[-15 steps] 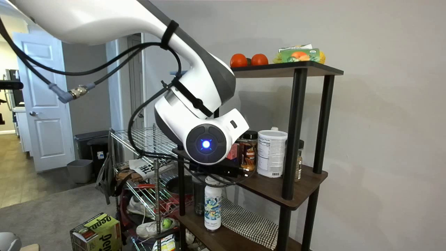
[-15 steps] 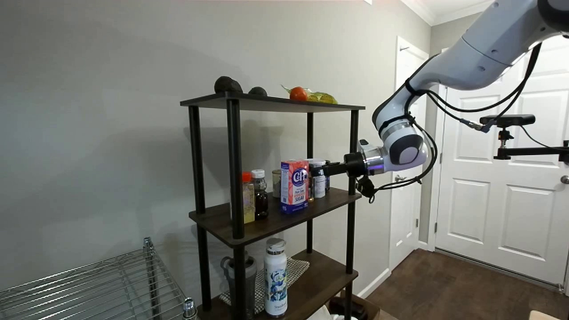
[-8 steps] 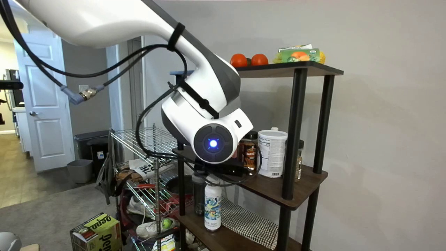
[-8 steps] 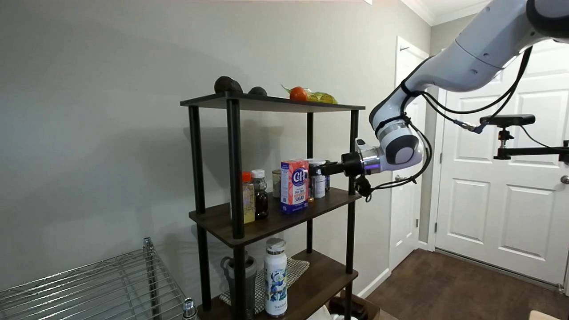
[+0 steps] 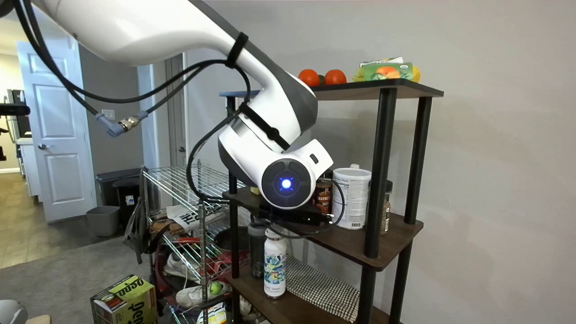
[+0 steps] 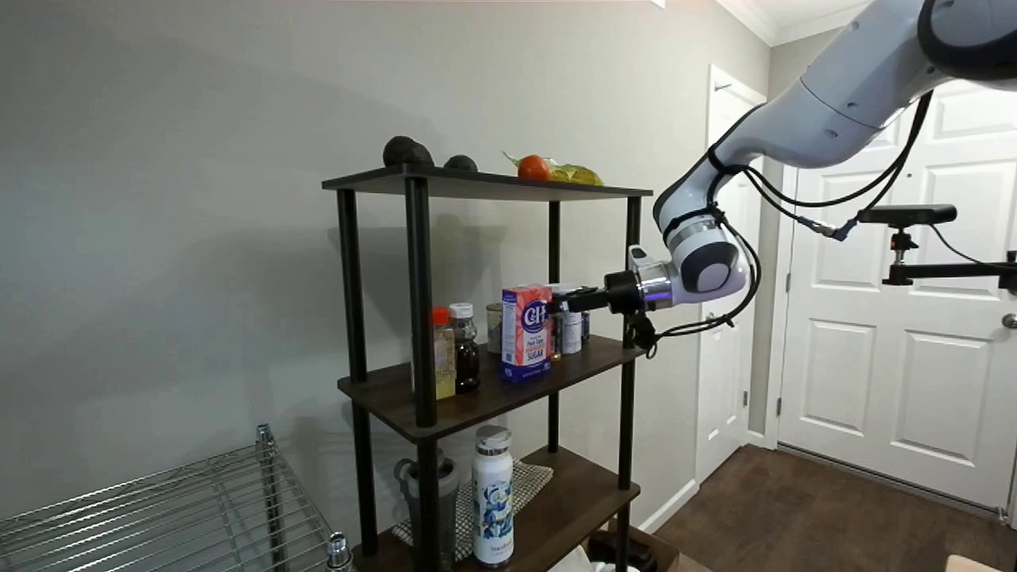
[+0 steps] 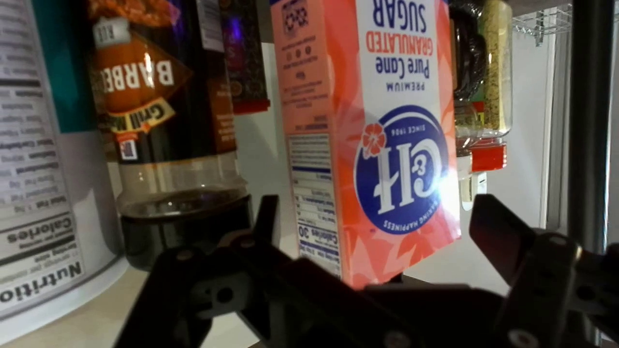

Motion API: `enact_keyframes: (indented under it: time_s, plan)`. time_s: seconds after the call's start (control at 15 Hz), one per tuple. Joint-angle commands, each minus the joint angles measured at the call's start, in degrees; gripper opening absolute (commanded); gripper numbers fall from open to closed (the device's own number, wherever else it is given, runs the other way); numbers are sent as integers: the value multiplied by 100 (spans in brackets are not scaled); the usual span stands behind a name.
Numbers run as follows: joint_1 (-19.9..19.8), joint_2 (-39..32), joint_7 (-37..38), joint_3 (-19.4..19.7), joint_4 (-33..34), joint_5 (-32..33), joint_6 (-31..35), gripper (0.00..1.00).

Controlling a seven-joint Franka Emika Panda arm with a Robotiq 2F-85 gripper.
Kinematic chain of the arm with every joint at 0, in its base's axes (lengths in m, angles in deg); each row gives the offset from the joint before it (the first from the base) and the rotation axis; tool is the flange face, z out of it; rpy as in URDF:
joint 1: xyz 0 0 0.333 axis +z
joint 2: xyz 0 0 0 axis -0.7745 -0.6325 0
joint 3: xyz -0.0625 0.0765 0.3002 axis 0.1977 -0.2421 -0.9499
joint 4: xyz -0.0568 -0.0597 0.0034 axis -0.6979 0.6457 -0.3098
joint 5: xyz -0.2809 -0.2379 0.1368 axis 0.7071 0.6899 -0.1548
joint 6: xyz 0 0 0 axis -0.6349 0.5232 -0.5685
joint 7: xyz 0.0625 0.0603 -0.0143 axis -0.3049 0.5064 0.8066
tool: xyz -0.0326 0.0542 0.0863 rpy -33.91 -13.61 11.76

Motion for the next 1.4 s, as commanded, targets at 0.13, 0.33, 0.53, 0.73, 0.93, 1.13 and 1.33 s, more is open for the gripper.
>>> enact_keyframes:
  time_s: [0.13, 0.33, 0.53, 0.73, 0.93, 1.13, 1.33]
  plan:
    - [-41, -133, -185, -21, 137, -91, -71, 100]
    - [-33, -156, -192, -30, 168, -88, -84, 100]
    - [-29, -167, -182, -37, 195, -94, -149, 100]
    - [-15, -169, -193, -55, 234, -91, -192, 100]
    - [-1, -167, -197, -81, 260, -85, -232, 100]
    - [-4, -160, -198, -102, 258, -81, -260, 100]
    - [-11, -149, -209, -99, 245, -67, -251, 100]
